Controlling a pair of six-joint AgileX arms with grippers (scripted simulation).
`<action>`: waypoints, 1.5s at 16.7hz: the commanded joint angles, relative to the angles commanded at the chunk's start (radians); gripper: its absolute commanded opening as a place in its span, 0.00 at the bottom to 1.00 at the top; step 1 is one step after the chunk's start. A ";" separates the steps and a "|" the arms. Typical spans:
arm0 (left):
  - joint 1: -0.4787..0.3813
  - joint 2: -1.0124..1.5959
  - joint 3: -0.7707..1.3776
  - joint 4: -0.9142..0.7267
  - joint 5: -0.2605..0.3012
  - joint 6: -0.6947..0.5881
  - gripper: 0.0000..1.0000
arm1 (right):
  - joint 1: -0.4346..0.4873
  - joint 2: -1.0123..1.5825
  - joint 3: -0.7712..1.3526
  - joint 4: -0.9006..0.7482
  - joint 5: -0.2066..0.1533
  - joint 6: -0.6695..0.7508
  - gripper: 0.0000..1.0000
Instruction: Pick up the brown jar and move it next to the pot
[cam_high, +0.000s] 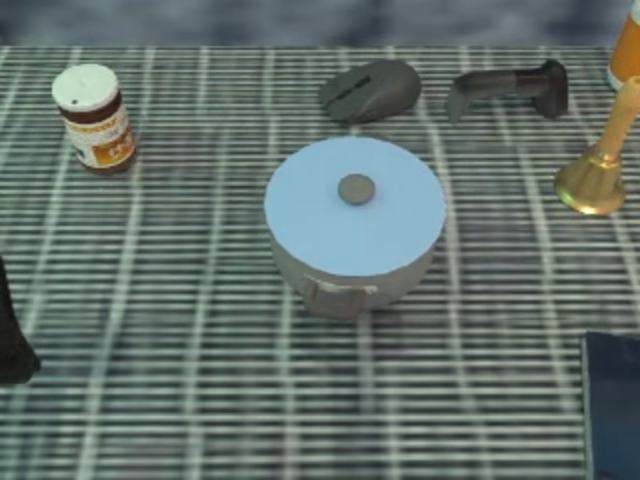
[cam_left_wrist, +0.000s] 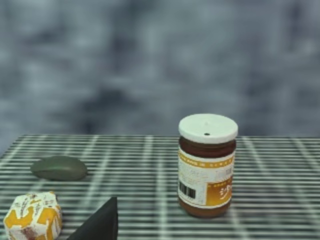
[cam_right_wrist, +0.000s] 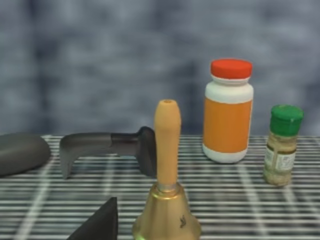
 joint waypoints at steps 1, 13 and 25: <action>0.000 0.000 0.000 0.000 0.000 0.000 1.00 | 0.000 0.000 0.000 0.000 0.000 0.000 1.00; -0.026 0.551 0.451 -0.390 0.065 0.028 1.00 | 0.000 0.000 0.000 0.000 0.000 0.000 1.00; -0.044 1.712 1.747 -1.001 0.102 0.116 1.00 | 0.000 0.000 0.000 0.000 0.000 0.000 1.00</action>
